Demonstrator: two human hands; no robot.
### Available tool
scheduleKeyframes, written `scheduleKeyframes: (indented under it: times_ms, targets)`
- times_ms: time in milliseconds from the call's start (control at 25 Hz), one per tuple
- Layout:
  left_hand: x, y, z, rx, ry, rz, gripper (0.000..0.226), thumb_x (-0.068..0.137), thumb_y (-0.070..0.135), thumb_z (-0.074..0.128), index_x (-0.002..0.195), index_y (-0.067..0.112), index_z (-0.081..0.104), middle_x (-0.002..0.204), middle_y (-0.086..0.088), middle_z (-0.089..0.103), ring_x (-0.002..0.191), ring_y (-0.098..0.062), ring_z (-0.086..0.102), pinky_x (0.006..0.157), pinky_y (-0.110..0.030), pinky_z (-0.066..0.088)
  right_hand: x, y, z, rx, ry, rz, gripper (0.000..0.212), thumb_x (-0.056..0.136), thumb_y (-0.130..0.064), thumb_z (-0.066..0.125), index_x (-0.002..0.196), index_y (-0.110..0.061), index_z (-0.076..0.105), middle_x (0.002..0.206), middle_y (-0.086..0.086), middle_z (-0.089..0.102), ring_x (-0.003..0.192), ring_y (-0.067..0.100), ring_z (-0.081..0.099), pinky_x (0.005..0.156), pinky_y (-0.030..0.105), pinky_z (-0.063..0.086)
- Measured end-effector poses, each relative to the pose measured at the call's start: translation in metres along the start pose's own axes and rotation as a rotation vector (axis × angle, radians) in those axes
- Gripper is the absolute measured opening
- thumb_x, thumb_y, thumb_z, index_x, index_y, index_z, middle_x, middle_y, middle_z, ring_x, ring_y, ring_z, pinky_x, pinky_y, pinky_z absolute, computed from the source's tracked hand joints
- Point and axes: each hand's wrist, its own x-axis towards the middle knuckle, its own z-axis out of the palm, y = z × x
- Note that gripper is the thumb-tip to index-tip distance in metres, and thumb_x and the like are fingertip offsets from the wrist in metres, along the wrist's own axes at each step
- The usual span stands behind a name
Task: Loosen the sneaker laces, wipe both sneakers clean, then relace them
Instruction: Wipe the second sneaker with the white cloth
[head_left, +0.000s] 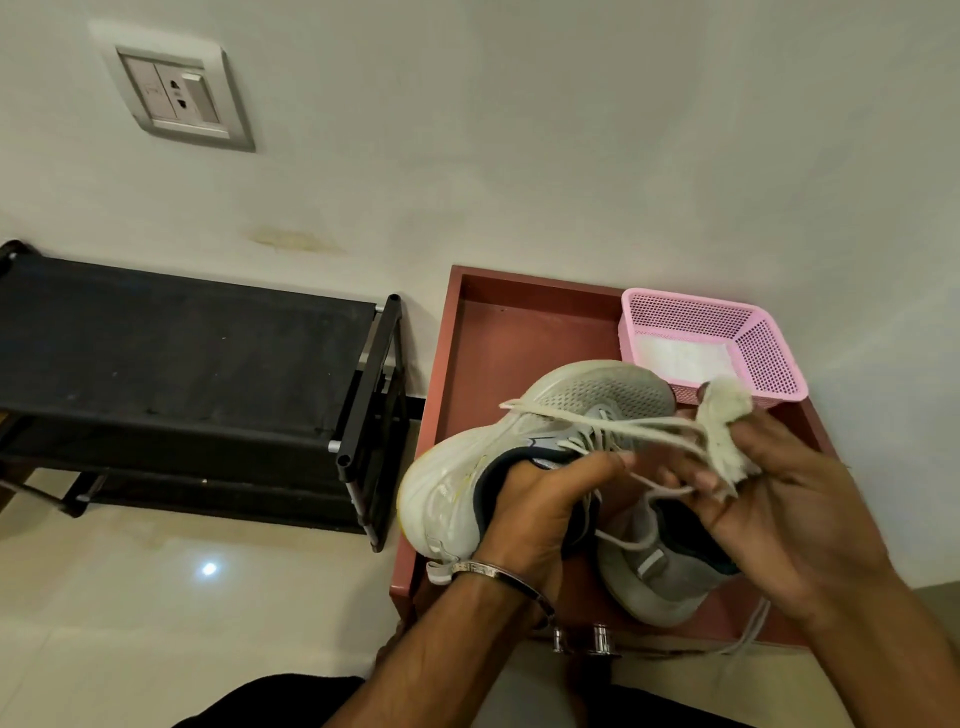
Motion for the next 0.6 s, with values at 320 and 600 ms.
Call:
scheduleKeyframes:
  times_ms: [320,600]
  targets:
    - [0.01,0.006,-0.002,-0.06,0.217,0.023,0.056,0.06,0.027,0.081,0.112,0.007,0.072,0.113,-0.015,0.073,0.112,-0.035,0.066,0.102,-0.052,0.049,-0.014,0.016,-0.004,-0.636,-0.213,0.371,0.031,0.089,-0.02,0.061,0.112,-0.003,0.051,0.084,0.021,0.066,0.067,0.031,0.065,0.06,0.035,0.054]
    - [0.009,0.006,-0.002,-0.024,0.22,0.066,0.049,0.065,0.021,0.078,0.111,0.007,0.072,0.111,-0.01,0.074,0.107,-0.027,0.069,0.098,-0.045,0.052,-0.026,0.011,-0.006,-1.169,-0.451,0.264,0.013,0.1,-0.037,0.052,0.101,-0.024,0.055,0.087,0.007,0.068,0.083,0.026,0.067,0.077,0.046,0.051]
